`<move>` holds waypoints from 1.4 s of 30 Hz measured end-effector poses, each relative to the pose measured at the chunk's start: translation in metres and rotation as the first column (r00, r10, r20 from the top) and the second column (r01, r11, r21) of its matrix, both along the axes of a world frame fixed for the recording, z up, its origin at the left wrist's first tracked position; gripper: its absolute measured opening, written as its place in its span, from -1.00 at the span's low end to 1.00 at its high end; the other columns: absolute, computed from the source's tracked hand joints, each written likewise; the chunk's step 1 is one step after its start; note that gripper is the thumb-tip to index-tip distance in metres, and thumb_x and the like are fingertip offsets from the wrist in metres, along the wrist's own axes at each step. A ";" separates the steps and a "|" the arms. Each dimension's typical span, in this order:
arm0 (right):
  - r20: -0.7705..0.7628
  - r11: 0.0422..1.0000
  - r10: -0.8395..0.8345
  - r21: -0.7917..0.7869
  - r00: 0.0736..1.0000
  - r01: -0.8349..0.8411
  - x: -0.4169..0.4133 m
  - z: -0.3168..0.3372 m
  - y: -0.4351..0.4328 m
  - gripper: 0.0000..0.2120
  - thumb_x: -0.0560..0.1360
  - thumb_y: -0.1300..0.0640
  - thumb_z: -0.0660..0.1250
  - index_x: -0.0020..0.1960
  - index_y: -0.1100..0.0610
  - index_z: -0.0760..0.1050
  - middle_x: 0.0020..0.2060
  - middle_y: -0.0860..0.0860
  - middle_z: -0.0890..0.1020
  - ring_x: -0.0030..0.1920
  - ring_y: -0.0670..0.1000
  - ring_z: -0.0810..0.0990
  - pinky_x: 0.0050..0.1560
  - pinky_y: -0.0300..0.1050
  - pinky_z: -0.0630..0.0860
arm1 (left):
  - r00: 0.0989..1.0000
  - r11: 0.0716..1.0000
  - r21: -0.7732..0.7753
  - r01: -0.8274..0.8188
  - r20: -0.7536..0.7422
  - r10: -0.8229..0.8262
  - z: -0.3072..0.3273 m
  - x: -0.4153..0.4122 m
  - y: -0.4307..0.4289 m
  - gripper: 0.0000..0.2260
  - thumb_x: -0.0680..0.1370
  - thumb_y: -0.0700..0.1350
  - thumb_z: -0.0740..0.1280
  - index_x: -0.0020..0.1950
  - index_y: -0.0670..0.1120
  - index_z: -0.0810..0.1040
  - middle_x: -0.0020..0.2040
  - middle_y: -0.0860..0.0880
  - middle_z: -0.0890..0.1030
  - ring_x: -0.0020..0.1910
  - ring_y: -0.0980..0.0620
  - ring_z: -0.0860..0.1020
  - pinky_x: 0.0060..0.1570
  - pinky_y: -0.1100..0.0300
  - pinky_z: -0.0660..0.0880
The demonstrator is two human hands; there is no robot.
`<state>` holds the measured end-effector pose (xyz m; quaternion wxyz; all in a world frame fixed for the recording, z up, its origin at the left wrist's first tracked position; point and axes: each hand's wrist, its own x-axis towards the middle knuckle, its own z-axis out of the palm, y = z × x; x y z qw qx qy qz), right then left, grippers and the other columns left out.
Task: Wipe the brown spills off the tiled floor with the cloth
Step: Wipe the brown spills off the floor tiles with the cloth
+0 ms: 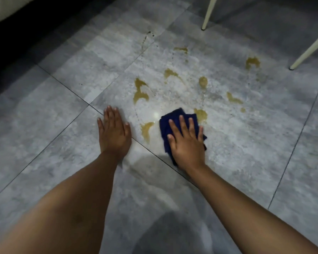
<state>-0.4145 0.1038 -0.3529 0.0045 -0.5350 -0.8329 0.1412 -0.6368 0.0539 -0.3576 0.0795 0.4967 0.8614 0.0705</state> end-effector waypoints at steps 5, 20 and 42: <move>-0.050 0.999 0.012 0.041 0.999 -0.010 -0.014 0.004 -0.057 -0.52 0.62 -0.12 -0.06 0.52 -0.06 0.16 0.52 0.04 0.15 0.52 0.17 0.05 0.45 0.27 -0.09 | 0.999 0.999 -0.009 0.030 0.037 -0.030 -0.004 -0.016 0.015 -0.46 0.64 0.06 -0.12 0.57 -0.14 -0.09 0.58 -0.11 -0.11 0.54 0.03 -0.19 0.49 -0.01 -0.26; -0.028 0.989 -0.144 0.020 0.989 0.144 -0.056 0.001 -0.013 -0.52 0.63 -0.11 -0.08 0.53 -0.06 0.12 0.53 0.05 0.12 0.53 0.17 0.02 0.45 0.26 -0.12 | 0.998 0.999 0.001 0.047 0.043 -0.047 -0.005 -0.014 0.015 -0.46 0.63 0.05 -0.17 0.57 -0.15 -0.08 0.58 -0.11 -0.08 0.54 0.02 -0.19 0.50 -0.10 -0.16; 0.028 0.997 -0.028 -0.069 0.999 0.030 -0.099 0.004 0.111 -0.51 0.63 -0.16 -0.22 0.55 -0.15 -0.15 0.55 -0.06 -0.14 0.53 0.04 -0.25 0.47 0.16 -0.30 | 0.997 1.000 -0.005 0.027 0.075 -0.027 -0.002 -0.015 0.015 -0.47 0.63 0.04 -0.15 0.57 -0.12 -0.07 0.58 -0.10 -0.07 0.54 0.03 -0.18 0.50 -0.05 -0.18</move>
